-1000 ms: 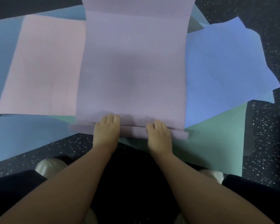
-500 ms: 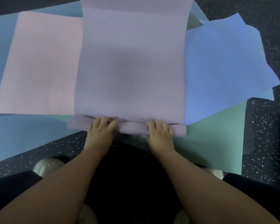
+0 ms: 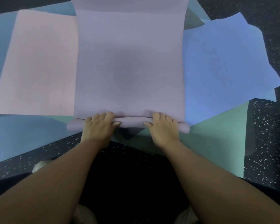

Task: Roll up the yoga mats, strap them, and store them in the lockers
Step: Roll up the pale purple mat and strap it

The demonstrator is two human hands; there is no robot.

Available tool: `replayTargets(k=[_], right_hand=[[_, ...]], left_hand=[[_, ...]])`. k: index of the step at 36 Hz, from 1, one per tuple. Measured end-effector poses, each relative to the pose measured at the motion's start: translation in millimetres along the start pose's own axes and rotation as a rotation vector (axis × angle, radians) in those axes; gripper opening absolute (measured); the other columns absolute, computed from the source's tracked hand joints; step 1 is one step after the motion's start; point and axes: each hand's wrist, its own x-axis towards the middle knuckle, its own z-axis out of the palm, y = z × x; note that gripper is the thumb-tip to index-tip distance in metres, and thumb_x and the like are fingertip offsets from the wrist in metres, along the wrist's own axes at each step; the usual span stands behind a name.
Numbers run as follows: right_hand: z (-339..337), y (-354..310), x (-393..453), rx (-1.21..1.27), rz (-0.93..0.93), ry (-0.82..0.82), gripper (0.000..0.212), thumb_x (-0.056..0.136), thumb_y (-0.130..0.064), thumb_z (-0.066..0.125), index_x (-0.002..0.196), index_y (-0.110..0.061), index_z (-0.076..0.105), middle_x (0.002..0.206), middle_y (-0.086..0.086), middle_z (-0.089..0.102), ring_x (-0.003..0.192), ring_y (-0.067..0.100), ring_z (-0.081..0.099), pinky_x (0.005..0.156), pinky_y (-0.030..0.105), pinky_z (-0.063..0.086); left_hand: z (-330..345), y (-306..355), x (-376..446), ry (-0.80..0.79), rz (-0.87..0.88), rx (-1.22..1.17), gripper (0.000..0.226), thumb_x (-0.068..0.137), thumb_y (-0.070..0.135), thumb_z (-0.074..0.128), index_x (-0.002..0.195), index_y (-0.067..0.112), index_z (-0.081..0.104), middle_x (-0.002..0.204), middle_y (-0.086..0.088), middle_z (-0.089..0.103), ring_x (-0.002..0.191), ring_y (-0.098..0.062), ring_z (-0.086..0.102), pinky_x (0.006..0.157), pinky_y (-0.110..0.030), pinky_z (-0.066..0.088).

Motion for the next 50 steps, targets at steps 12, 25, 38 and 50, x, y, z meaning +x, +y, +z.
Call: replayTargets(k=[12,25,38,50], right_hand=[[0,-5,15,-0.066,0.079,-0.060,0.050,0.088,-0.049,0.040,0.088,-0.005,0.063,0.094,0.016,0.064,0.075,0.031,0.059,0.068,0.038,0.040],[1,-11,23,-0.013,0.112,-0.085,0.052,0.094,-0.050,0.051,0.122,-0.006,0.052,0.121,0.015,0.053,0.110,0.031,0.048,0.092,0.042,0.032],[6,-23,27,-0.096,0.208,0.207,0.047,0.057,-0.045,0.084,0.079,-0.010,0.063,0.078,0.011,0.059,0.078,0.027,0.048,0.076,0.039,0.029],[16,-14,1,0.161,-0.090,0.354,0.043,0.085,-0.038,0.052,0.111,-0.005,0.063,0.113,0.017,0.062,0.113,0.031,0.045,0.106,0.049,0.028]], left_hand=[[3,4,14,-0.068,-0.099,0.017,0.050,0.093,0.048,0.031,0.109,0.006,0.054,0.104,-0.015,0.054,0.092,-0.035,0.054,0.074,-0.043,0.036],[16,29,6,0.318,-0.126,0.129,0.012,0.086,0.017,0.061,0.083,0.006,0.056,0.086,-0.016,0.049,0.078,-0.029,0.034,0.067,-0.038,0.032],[7,25,12,0.078,-0.031,0.132,0.057,0.055,0.041,0.087,0.089,0.005,0.059,0.089,-0.016,0.057,0.077,-0.035,0.055,0.066,-0.044,0.046],[-1,4,33,0.080,0.037,-0.044,0.039,0.080,0.049,0.063,0.091,0.012,0.063,0.091,-0.007,0.064,0.086,-0.035,0.058,0.081,-0.043,0.035]])
